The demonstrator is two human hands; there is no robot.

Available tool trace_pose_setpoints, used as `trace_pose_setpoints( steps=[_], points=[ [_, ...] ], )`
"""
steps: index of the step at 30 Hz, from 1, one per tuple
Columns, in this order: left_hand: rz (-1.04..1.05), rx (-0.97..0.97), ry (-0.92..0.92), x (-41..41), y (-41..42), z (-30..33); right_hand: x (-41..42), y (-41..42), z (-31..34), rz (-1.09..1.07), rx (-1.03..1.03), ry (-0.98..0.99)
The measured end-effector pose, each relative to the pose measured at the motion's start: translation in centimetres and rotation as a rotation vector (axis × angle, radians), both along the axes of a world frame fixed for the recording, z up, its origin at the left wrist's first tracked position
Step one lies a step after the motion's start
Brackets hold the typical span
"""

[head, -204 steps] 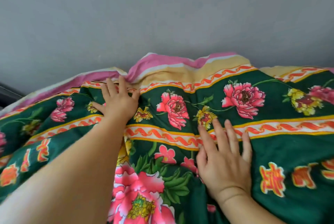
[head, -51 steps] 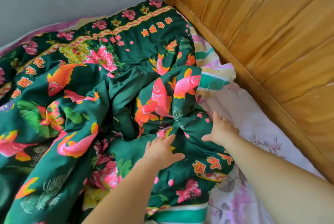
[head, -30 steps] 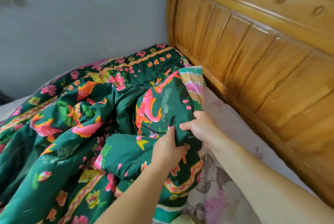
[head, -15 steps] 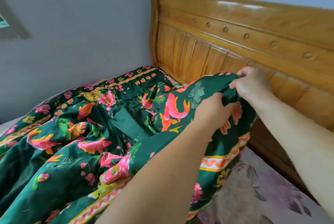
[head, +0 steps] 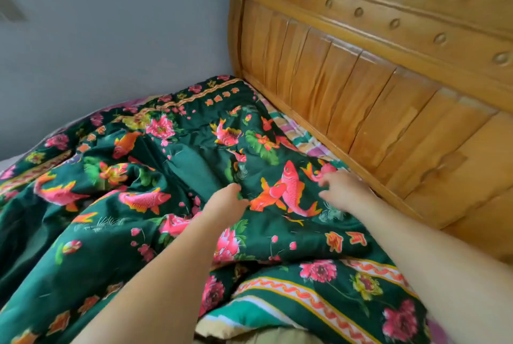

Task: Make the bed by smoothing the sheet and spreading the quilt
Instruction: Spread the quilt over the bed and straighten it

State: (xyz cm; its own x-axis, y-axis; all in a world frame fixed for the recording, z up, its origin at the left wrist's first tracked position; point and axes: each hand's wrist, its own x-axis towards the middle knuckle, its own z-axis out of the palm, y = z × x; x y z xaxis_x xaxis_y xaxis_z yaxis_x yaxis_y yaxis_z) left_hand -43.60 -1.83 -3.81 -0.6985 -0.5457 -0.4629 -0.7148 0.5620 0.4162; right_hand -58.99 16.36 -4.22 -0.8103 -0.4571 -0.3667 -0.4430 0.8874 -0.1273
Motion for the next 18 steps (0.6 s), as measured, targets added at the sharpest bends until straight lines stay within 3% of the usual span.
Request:
trace_pose_setpoints(
  steps=[5,11,16,18],
  points=[
    [-0.157,-0.081,-0.191,4.2,-2.1,-2.3,6.3,-4.1,-3.3,0.266,-0.075,-0.294],
    [-0.273,-0.06,-0.345,8.5,-2.9,-5.5,13.3,-5.5,-7.8,0.627,0.057,-0.327],
    [-0.29,0.0,-0.372,10.7,-2.9,-6.9,16.1,-6.0,-10.6,0.736,0.365,-0.387],
    [-0.276,0.018,-0.354,11.1,-2.9,-7.1,16.2,-6.1,-10.9,0.719,0.4,-0.403]
  ],
)
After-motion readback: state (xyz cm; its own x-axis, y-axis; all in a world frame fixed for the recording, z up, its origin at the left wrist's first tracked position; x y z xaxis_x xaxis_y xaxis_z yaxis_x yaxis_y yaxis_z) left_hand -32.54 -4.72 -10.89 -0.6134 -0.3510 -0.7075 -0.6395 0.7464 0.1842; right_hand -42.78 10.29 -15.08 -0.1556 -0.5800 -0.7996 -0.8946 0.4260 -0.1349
